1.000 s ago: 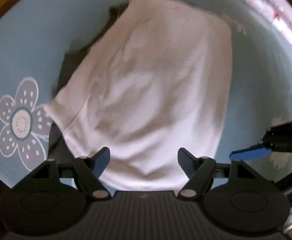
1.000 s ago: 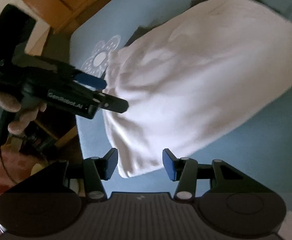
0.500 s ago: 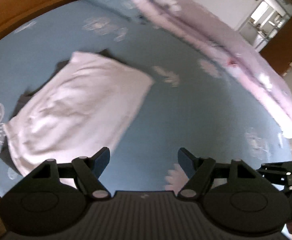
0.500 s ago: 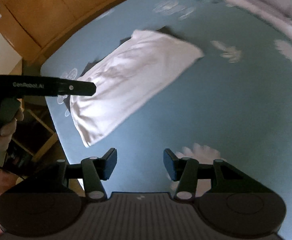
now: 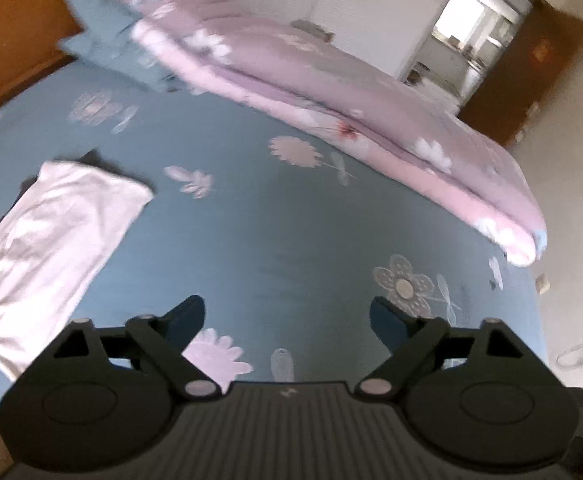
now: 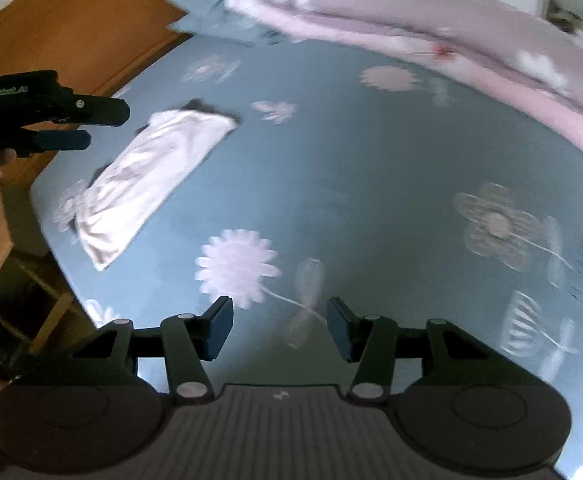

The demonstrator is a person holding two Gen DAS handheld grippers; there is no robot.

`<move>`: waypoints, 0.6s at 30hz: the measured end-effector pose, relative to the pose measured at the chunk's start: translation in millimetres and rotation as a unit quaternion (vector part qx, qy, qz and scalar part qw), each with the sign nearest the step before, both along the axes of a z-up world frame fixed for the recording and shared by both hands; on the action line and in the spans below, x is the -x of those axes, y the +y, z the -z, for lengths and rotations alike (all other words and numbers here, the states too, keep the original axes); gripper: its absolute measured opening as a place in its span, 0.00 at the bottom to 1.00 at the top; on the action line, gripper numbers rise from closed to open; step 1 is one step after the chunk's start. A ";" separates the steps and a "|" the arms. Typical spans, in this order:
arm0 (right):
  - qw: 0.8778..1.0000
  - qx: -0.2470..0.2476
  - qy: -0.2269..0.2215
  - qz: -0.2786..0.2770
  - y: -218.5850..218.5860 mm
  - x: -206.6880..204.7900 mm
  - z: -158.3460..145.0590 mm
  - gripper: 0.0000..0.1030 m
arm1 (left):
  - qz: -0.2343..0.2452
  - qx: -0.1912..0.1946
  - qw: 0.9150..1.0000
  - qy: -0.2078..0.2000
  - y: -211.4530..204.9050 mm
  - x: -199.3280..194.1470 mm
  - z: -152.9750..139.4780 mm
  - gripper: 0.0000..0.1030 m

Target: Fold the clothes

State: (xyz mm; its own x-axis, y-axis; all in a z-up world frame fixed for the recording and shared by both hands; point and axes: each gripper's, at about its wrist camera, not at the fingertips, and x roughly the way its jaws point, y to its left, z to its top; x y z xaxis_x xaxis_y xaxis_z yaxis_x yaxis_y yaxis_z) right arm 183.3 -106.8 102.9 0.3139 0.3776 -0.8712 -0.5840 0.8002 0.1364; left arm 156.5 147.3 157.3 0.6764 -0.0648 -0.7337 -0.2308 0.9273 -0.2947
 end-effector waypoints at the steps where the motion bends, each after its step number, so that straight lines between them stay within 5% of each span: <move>1: 1.000 0.003 -0.008 0.012 -10.8 2.5 -2.9 0.56 | 0.007 -0.009 1.000 0.001 -13.5 -4.1 0.2 0.92; 9: 0.993 0.039 -0.044 0.101 -74.8 23.3 -19.2 0.61 | 0.121 -0.058 0.991 0.018 -86.8 -29.7 8.1 0.92; 18: 0.970 0.067 -0.033 0.232 -117.3 35.1 -18.3 0.62 | 0.146 -0.078 0.985 0.040 -92.0 -20.6 7.5 0.93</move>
